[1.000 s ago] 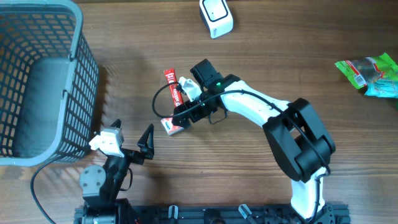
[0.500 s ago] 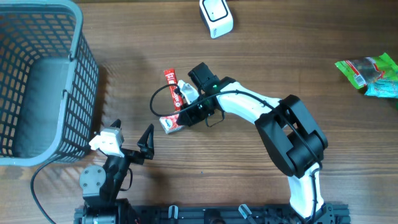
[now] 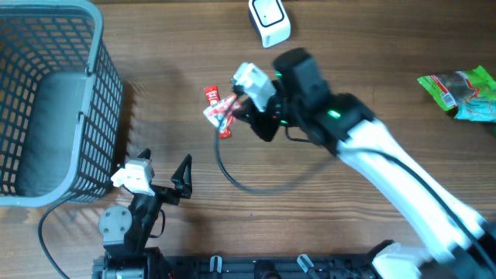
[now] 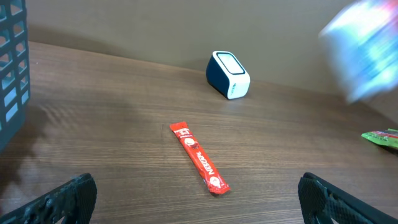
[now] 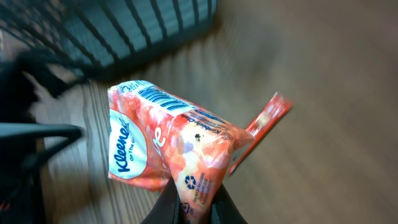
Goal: Scan the item barcode
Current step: 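Lift the tissue pack and hold it up to the scanner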
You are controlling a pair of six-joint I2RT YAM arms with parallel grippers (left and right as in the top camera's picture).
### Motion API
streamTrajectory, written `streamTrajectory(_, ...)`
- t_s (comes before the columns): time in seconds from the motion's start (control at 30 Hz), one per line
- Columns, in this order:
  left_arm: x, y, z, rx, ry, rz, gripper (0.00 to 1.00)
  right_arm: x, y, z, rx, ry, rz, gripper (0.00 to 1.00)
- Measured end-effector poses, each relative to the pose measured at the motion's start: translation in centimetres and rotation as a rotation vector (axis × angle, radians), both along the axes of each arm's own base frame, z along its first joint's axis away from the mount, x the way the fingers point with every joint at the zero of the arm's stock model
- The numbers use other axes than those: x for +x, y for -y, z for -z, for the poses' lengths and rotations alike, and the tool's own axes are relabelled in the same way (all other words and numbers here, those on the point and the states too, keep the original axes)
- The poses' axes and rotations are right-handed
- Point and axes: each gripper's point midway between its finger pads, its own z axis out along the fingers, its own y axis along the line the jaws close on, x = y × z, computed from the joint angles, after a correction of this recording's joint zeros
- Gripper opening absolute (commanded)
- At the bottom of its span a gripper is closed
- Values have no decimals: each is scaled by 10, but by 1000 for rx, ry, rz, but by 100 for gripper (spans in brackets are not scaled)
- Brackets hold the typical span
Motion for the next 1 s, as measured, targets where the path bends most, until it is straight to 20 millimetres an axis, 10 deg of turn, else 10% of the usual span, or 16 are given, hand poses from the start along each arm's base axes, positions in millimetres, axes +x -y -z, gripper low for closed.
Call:
streamTrajectory(0.27,0,0,0,0,0,0,100,-75,45,-152,210,441,-85,4)
streamTrajectory(0.4,0,0,0,0,0,0,100,-94,63,-181,226,584,-85,4)
streamTrajectory(0.7,0,0,0,0,0,0,100,-43,47,-161,176,551,16,4)
streamTrajectory(1.0,0,0,1,0,-4,0,100,121,12,-78,567,-48,452,4)
